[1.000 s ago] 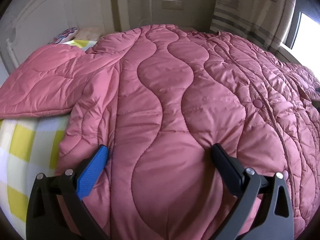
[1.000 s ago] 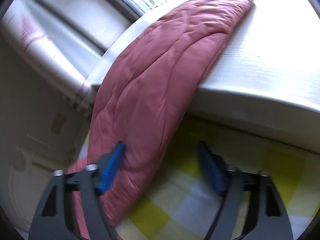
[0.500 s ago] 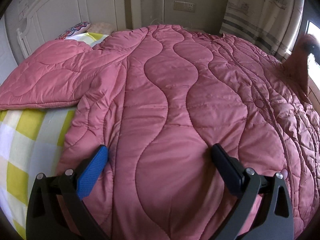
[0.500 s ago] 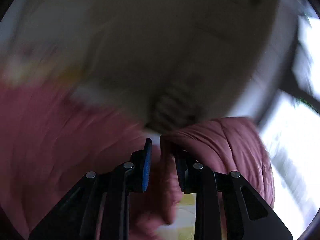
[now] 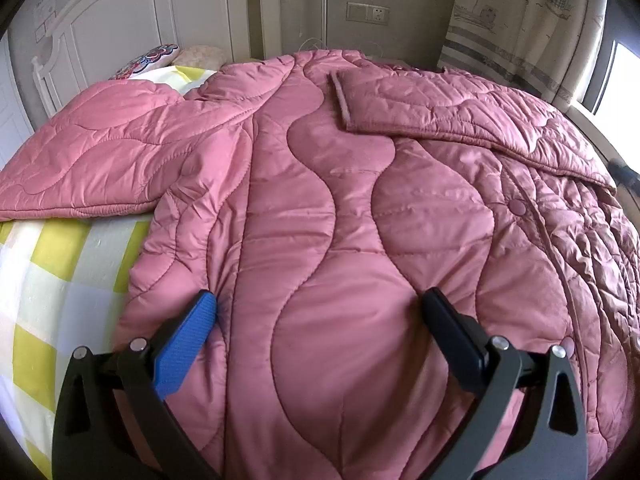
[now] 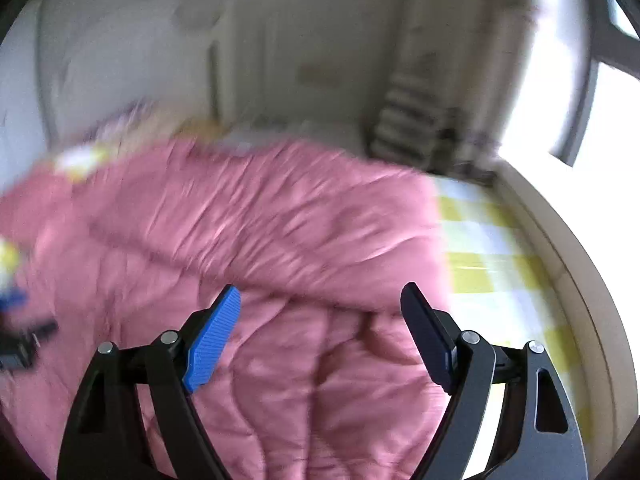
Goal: Fold large clothes
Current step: 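Fold the grasped sleeve across the jacket body with the right tool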
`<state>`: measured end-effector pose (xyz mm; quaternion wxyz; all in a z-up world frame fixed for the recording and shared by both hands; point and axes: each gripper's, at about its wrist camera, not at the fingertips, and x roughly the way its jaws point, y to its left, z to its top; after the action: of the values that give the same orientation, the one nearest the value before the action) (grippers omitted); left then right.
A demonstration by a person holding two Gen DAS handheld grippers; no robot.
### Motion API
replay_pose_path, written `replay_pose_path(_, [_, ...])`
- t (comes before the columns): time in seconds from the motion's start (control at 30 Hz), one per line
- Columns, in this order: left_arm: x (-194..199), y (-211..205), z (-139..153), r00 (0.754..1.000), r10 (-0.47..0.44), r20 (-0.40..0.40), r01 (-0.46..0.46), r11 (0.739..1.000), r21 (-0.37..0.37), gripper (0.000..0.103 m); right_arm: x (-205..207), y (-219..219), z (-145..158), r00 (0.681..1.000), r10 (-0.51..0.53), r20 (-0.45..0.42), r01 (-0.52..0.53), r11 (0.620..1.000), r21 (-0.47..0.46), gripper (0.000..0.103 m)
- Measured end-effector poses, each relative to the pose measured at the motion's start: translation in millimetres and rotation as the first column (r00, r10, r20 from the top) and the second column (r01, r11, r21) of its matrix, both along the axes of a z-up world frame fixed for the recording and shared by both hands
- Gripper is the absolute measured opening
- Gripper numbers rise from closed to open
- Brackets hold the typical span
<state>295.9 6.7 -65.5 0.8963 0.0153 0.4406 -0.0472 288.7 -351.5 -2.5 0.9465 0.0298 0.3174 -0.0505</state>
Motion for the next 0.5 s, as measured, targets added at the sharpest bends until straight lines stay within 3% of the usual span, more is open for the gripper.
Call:
replay_pose_path(0.07, [-1, 0, 0, 1.0, 0.0, 0.001, 0.0, 1.0, 0.0, 0.101, -4, 1, -11, 0.997, -0.065, -0.045, 0.066, 0.998, 0.018, 0.08])
replay_pose_path(0.13, [-1, 0, 0, 1.0, -0.004, -0.004, 0.004, 1.0, -0.005, 0.101, 18, -16, -45, 0.975, -0.143, -0.169, 0.149, 0.989, 0.024, 0.079])
replay_pose_path(0.17, [0, 1, 1, 1.0, -0.012, -0.012, 0.012, 1.0, -0.011, 0.101, 27, -36, -56, 0.961, -0.145, -0.236, 0.175, 0.978, 0.111, 0.08])
replay_pose_path(0.23, [3, 5, 8, 0.998, -0.04, -0.043, 0.038, 0.998, -0.058, 0.101, 14, -50, -52, 0.963, -0.198, -0.183, 0.224, 0.965, 0.139, 0.079])
replay_pose_path(0.27, [7, 10, 16, 0.997, -0.059, -0.049, 0.053, 0.991, -0.126, 0.101, 16, -63, -54, 0.957, -0.224, -0.186, 0.253, 0.955, 0.154, 0.08])
replay_pose_path(0.4, [35, 13, 50, 0.999, -0.049, 0.013, 0.05, 0.967, -0.248, 0.101, 11, -79, -55, 0.958, -0.236, -0.164, 0.268, 0.941, 0.208, 0.08])
replay_pose_path(0.5, [73, -5, 63, 0.997, -0.047, 0.062, 0.06, 0.974, -0.219, 0.101, 29, -85, -56, 0.961, -0.242, -0.135, 0.262, 0.952, 0.157, 0.08])
